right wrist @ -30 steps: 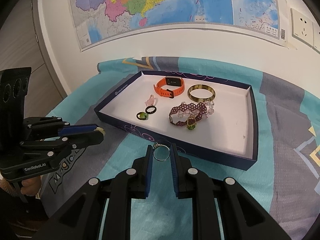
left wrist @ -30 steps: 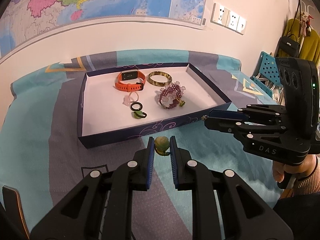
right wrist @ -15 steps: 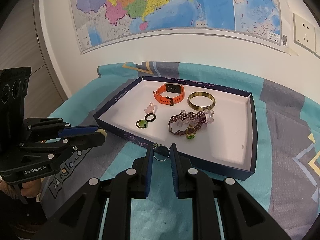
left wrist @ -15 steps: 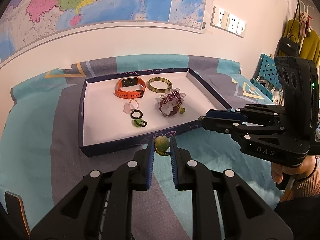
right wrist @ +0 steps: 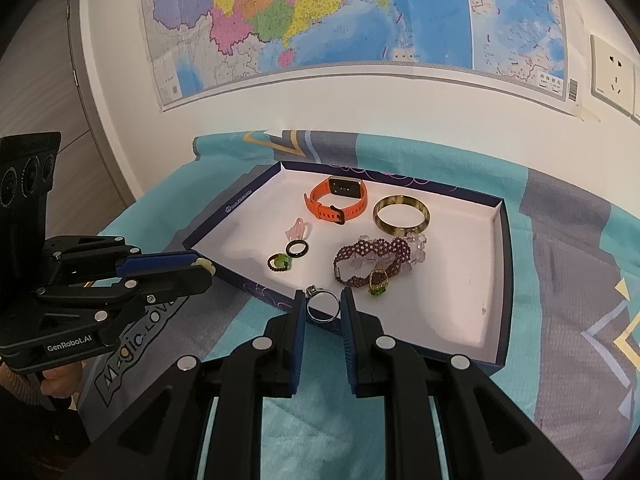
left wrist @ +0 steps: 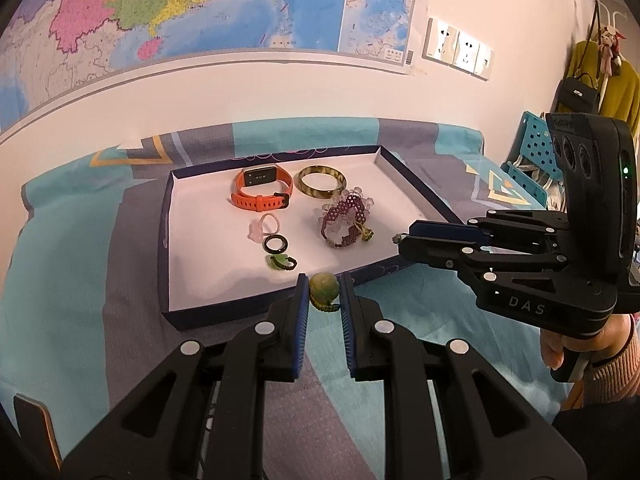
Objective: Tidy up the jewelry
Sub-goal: 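Carry the hair tie and silver ring over the box and lower them with both tools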
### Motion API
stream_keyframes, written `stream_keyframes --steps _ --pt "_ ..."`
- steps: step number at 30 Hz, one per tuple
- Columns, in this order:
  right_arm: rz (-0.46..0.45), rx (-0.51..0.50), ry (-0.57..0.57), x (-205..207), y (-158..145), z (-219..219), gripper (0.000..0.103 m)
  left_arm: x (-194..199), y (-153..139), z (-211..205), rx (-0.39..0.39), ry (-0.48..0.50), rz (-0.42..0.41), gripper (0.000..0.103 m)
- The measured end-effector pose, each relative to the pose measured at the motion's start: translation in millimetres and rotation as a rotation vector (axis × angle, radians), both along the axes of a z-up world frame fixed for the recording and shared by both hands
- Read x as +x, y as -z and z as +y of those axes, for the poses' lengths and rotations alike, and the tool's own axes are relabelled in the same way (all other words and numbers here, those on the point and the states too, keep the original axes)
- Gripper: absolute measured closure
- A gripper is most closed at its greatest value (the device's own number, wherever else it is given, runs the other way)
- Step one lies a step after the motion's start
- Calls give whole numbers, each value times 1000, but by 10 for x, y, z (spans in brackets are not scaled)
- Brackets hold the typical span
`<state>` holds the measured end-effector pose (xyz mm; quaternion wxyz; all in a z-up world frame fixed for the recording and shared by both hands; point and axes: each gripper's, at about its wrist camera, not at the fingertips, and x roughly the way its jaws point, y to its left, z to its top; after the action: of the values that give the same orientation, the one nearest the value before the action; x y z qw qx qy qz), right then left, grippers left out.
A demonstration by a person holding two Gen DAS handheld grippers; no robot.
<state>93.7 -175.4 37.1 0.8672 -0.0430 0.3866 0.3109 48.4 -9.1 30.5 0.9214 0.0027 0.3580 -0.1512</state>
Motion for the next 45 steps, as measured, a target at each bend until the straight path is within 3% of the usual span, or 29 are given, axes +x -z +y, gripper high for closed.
stream_keyframes --steps 45 --pt "-10 3 1 145 -42 48 87 217 -57 -55 19 -6 -14 87"
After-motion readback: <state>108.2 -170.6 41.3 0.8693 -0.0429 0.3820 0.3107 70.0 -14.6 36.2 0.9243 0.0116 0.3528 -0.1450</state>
